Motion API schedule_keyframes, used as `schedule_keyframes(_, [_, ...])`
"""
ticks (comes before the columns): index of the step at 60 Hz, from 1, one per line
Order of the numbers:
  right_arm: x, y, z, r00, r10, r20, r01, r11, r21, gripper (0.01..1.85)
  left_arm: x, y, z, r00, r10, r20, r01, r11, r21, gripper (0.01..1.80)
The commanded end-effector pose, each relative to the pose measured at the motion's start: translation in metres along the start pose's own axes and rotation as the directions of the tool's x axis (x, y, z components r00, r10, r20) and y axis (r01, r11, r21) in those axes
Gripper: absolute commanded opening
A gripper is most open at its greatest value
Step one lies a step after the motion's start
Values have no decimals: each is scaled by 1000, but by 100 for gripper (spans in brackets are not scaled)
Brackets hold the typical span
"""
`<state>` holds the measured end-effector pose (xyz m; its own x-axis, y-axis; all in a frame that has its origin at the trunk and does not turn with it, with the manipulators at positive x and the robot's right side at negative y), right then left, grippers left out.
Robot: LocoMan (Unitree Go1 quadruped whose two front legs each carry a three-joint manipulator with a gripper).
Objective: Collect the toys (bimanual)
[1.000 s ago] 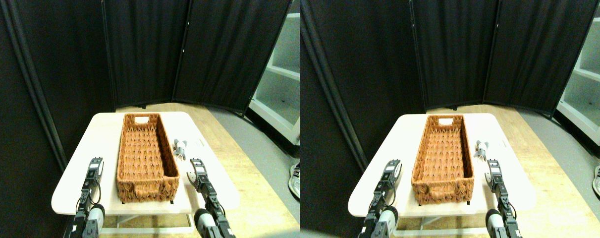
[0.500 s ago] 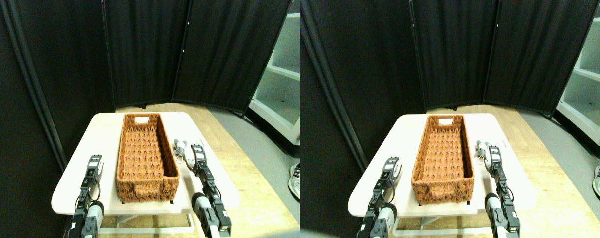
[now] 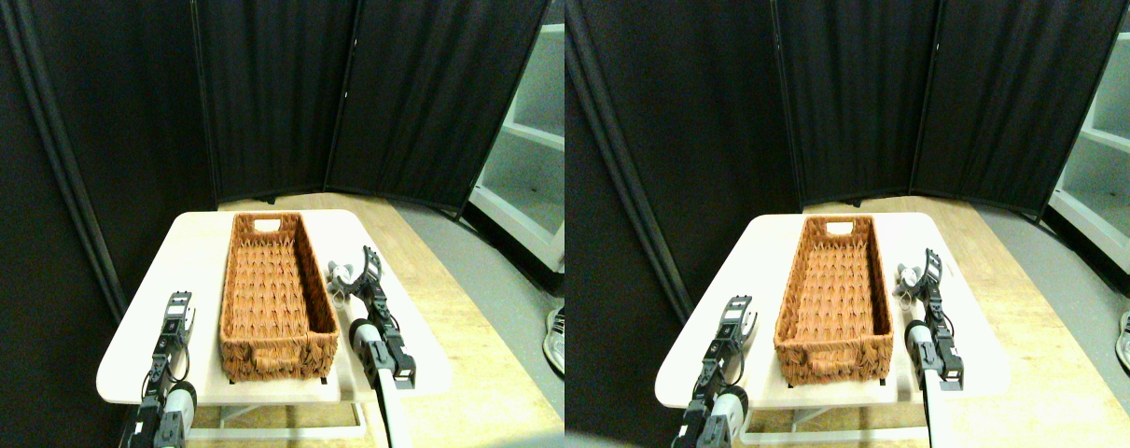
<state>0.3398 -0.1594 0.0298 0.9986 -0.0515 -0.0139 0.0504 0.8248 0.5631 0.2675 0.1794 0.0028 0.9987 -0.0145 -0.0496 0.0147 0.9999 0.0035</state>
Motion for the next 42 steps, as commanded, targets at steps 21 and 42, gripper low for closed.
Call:
schedule_keyframes(21, [12, -14, -22, 996, -84, -31, 88, 858, 507, 61, 9, 6, 27, 998, -15, 57, 10, 997, 82, 18])
schedule_keyframes(42, [21, 4, -19, 996, -68, -66, 94, 712, 696, 59, 12, -3, 22, 998, -33, 56, 29, 997, 74, 18])
